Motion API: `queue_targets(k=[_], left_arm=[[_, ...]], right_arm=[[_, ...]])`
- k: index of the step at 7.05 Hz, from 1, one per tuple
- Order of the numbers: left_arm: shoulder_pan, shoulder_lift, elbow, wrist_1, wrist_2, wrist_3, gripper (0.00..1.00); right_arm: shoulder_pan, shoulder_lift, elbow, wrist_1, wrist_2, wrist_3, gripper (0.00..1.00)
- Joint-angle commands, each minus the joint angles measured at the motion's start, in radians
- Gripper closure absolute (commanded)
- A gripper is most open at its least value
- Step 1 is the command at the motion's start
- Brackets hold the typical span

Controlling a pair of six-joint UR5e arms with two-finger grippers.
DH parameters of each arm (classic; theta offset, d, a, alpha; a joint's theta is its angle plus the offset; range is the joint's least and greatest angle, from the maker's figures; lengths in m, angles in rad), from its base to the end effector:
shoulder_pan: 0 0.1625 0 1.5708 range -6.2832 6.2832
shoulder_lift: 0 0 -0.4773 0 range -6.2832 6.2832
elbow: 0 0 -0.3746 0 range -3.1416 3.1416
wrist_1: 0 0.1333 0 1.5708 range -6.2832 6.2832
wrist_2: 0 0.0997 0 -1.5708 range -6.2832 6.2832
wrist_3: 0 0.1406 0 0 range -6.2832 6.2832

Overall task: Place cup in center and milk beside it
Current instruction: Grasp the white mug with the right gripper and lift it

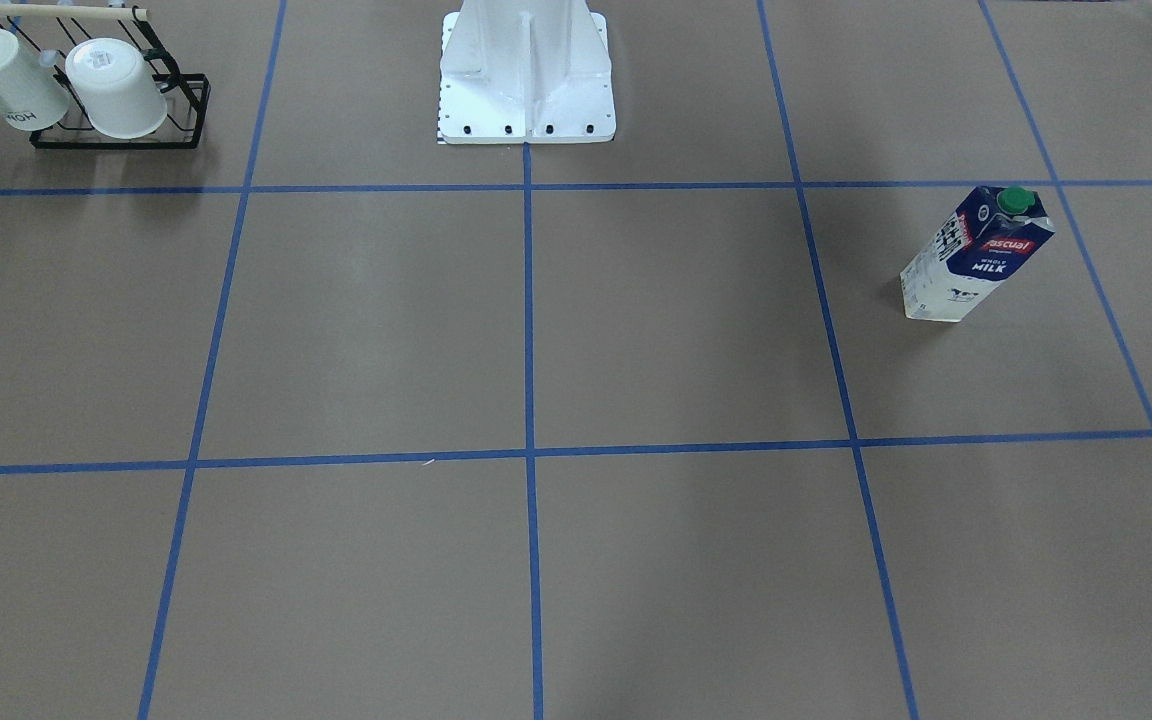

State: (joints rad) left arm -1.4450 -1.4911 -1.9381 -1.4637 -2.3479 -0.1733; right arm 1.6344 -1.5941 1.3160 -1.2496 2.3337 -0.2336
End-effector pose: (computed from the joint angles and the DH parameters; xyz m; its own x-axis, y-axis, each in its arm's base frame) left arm 0.0204 -0.4382 0.6127 0.7024 0.0428 -0.7104 -0.0023 0.9983 0.0579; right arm 0.0649 -0.4499 0.8397 0.7183 -0.2150 0.6617 0.1057 0.9737 0.2017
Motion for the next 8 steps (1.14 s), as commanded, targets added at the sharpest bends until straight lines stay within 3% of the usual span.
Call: queue_targets(k=[1,2,3,5,6,7,8], left_arm=[[0.002,0.000,0.001,-0.001,-0.001,-0.002,0.02],[0.002,0.000,0.002,-0.001,-0.001,0.000,0.02],[0.002,-0.001,0.008,-0.003,-0.002,0.000,0.02],[0.002,0.000,0.007,-0.003,-0.002,0.000,0.02],[0.002,0.002,0.005,-0.003,-0.002,0.000,0.02],[0.002,0.002,0.010,-0.003,-0.004,0.003,0.02],[0.002,0.002,0.010,-0.003,-0.004,0.003,0.02]], right_arm=[[-0.072,0.060,0.147,-0.005,0.050,0.035,1.00],[-0.153,0.081,0.231,-0.005,0.053,0.090,1.00],[-0.262,0.189,0.227,-0.026,0.038,0.129,1.00],[-0.443,0.441,0.248,-0.180,0.007,0.386,1.00],[-0.562,0.541,0.236,-0.185,-0.052,0.505,1.00],[-0.691,0.619,0.226,-0.183,-0.165,0.657,1.00],[-0.767,0.746,0.148,-0.182,-0.192,0.822,1.00]])
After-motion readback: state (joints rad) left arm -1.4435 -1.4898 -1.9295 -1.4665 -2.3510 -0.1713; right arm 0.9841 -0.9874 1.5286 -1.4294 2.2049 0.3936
